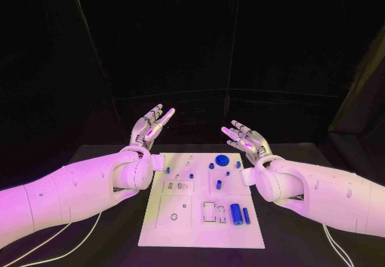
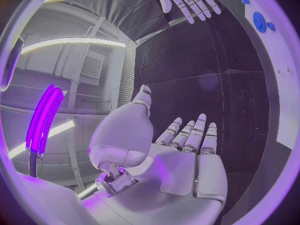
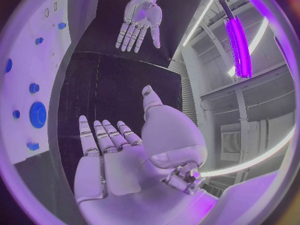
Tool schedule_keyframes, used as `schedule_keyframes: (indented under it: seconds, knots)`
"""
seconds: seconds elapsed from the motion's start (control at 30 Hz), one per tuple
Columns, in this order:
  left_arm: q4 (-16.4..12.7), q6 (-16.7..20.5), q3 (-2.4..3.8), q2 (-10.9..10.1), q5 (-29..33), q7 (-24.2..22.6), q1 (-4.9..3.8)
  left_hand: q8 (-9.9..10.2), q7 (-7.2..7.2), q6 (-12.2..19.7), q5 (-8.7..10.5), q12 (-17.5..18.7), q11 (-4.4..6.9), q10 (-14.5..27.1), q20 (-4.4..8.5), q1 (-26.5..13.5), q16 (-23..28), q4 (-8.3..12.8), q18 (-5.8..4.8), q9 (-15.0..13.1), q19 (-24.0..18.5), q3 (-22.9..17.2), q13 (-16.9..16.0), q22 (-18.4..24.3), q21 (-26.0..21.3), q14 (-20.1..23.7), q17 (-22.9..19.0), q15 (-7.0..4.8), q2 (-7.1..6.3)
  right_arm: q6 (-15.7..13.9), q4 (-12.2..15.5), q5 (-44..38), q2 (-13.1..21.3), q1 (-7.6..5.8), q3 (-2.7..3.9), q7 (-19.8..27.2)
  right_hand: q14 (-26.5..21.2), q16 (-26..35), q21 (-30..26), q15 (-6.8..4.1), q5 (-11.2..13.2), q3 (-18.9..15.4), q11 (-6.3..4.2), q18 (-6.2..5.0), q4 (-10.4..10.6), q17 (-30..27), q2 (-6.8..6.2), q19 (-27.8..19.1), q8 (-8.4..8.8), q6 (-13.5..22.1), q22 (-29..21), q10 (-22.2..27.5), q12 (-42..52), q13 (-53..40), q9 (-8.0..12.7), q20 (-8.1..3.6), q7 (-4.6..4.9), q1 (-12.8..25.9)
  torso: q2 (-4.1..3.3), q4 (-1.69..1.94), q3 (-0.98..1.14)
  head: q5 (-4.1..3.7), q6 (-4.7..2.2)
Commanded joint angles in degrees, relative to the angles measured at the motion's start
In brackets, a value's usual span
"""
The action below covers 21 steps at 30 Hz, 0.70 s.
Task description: Assemble the parts on the task board
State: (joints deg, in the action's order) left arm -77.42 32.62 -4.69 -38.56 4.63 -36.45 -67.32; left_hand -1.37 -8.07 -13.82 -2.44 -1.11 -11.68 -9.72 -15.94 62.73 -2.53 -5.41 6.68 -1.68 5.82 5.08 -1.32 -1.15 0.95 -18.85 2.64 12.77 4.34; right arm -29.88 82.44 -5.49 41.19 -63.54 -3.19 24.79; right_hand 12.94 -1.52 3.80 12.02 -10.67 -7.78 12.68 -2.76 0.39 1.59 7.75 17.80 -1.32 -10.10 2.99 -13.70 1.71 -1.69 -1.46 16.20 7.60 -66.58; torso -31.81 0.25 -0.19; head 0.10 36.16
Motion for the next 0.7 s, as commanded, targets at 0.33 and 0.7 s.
schedule_keyframes:
  seconds: [0.33, 0.7]
  knots:
    - [0.76, -7.06, -0.2, -1.19, 2.14, -6.81, -0.39, -1.63, -8.36, -7.77, -0.35, -1.53, -3.23, -8.68, -0.93, 5.05, -4.39, 0.48, -0.4, -0.87, 6.28, 0.07, -0.9, -1.52, 2.91, -12.55, 1.79, 1.76, 0.78, 5.77, -6.15, -24.9, 0.29, -3.13, -0.61, -3.06, 41.82, -8.39, 12.47, -2.83, 0.31, 4.11, -1.76, -7.85, -12.86, 2.16, 0.45, 27.12, -6.83, -37.32, 4.86, -40.42, 7.0, -1.91, -3.01, -0.48, 5.99, -13.23, -1.67, 0.14, -0.07, -0.57, -0.18]
    - [-2.24, -8.59, -0.21, -3.92, 0.02, -7.11, -0.36, -5.35, -7.47, -27.99, -0.36, -6.32, -1.57, -36.81, -0.74, 8.63, -8.95, 3.28, 2.54, -2.46, 28.03, 0.26, -2.61, -5.25, 11.46, -29.28, 3.01, -1.38, 1.76, 5.93, -6.68, -39.21, 1.09, -6.3, -0.58, -7.62, 52.53, -7.61, 16.67, -5.93, 0.62, 5.93, -3.86, -7.82, -17.04, 2.43, 0.88, 33.58, -4.9, -44.56, 5.79, -48.4, 3.97, -1.84, -2.34, -3.65, 4.54, -11.14, -3.58, 0.69, 0.0, -0.73, -0.75]
